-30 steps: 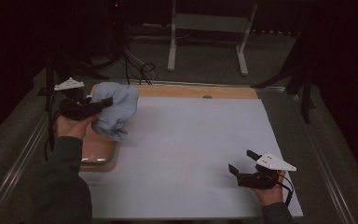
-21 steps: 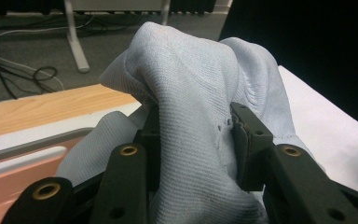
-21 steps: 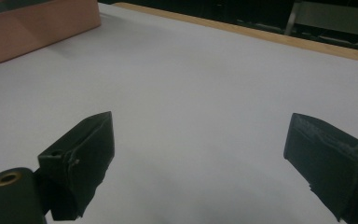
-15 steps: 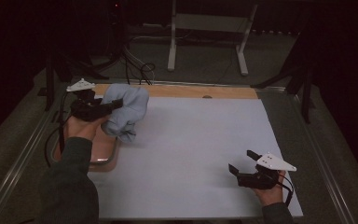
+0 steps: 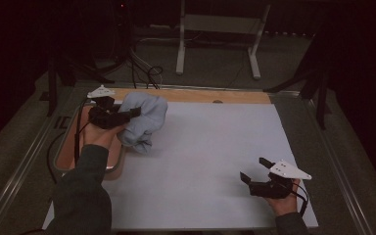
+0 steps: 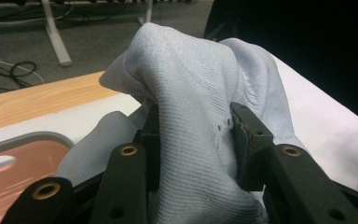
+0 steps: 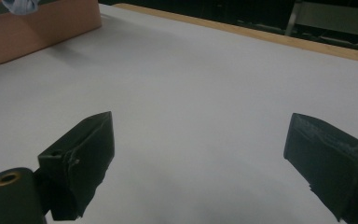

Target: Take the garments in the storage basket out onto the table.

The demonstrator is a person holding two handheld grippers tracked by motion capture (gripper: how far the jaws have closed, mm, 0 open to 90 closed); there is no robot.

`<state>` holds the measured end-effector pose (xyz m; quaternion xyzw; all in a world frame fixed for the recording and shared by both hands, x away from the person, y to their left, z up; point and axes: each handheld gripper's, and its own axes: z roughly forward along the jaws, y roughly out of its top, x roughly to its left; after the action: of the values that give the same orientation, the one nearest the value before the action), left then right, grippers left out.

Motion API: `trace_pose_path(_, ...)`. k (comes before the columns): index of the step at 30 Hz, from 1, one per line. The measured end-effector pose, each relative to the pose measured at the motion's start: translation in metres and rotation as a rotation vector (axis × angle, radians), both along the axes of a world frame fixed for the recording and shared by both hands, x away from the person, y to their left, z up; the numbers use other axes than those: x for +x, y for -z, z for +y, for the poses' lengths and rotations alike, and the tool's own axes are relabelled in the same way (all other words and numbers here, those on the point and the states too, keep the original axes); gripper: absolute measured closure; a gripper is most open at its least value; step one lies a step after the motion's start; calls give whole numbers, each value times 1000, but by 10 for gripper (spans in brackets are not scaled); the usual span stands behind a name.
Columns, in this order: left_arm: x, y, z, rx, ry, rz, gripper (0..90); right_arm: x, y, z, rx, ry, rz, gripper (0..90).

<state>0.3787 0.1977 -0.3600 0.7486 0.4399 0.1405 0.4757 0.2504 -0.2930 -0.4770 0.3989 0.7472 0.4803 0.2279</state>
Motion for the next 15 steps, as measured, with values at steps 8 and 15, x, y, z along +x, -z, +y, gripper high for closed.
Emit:
trace_pose_path(8, 1, 6, -13, 4, 25, 4, 640, 0, 0, 0, 2, 0, -2, 87)
trace_pose_path(15, 0, 11, -23, -8, 38, 0, 641, 0, 0, -1, 3, 2, -3, 87)
